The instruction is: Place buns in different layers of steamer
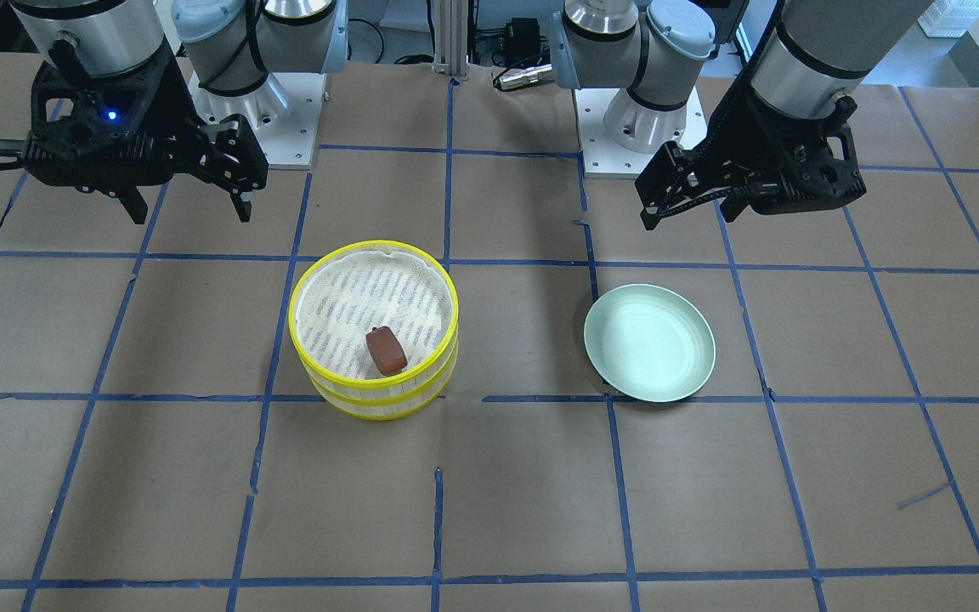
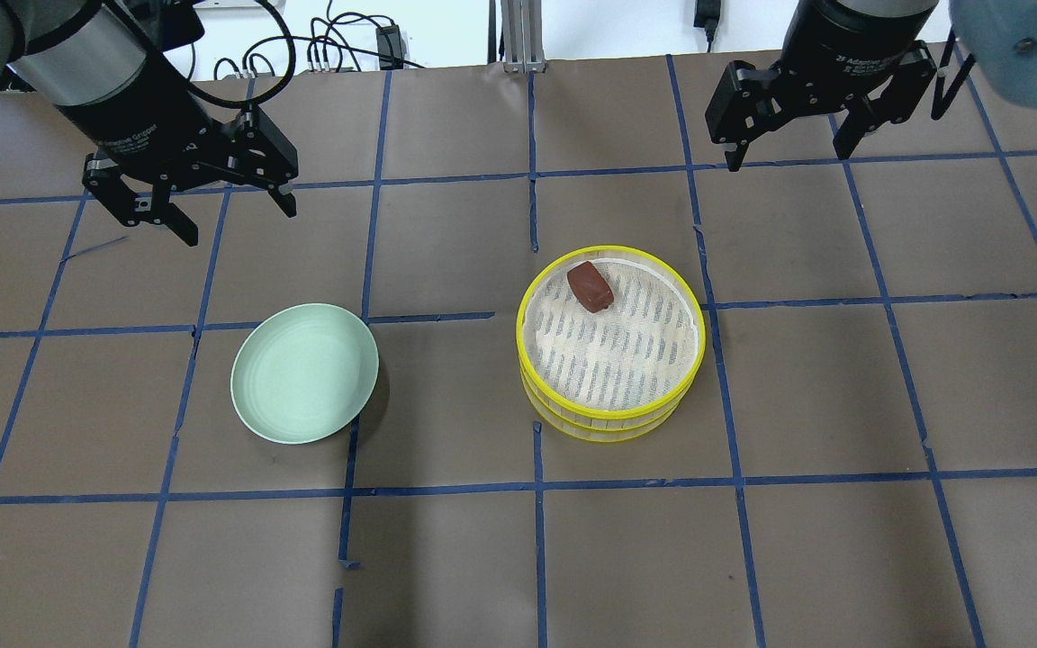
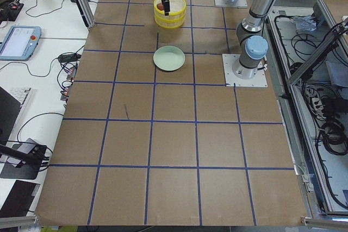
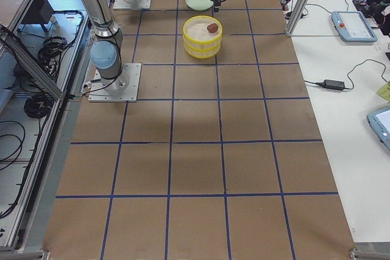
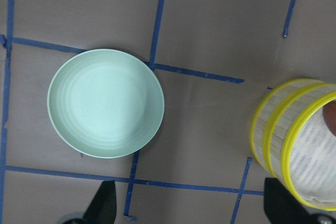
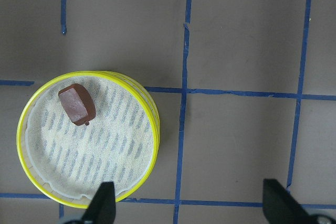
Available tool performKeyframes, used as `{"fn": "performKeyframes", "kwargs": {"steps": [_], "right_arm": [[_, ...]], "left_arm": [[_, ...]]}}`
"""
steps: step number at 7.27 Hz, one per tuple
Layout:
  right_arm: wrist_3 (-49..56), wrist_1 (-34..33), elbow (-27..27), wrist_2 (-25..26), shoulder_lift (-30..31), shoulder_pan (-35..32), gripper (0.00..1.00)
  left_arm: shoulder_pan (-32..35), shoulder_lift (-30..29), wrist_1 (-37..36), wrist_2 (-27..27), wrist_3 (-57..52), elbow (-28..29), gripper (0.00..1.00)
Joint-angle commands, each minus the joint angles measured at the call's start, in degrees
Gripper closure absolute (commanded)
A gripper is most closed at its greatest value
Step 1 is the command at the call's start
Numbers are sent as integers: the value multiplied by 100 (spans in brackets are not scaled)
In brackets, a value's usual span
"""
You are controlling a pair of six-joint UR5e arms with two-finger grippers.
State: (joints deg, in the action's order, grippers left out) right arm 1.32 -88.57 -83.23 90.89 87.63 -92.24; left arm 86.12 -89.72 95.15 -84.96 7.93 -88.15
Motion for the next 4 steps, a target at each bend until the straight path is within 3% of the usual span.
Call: {"fn": "performKeyframes", "kwargs": {"steps": [1,4], "right_arm": [[0,-11,9,-10,0,5,0],[9,-2,9,-18,27,13,0]], "left_arm": [[10,25,83,-100,7,-71,0],[27,60,100,-109,7,-80,0]]}}
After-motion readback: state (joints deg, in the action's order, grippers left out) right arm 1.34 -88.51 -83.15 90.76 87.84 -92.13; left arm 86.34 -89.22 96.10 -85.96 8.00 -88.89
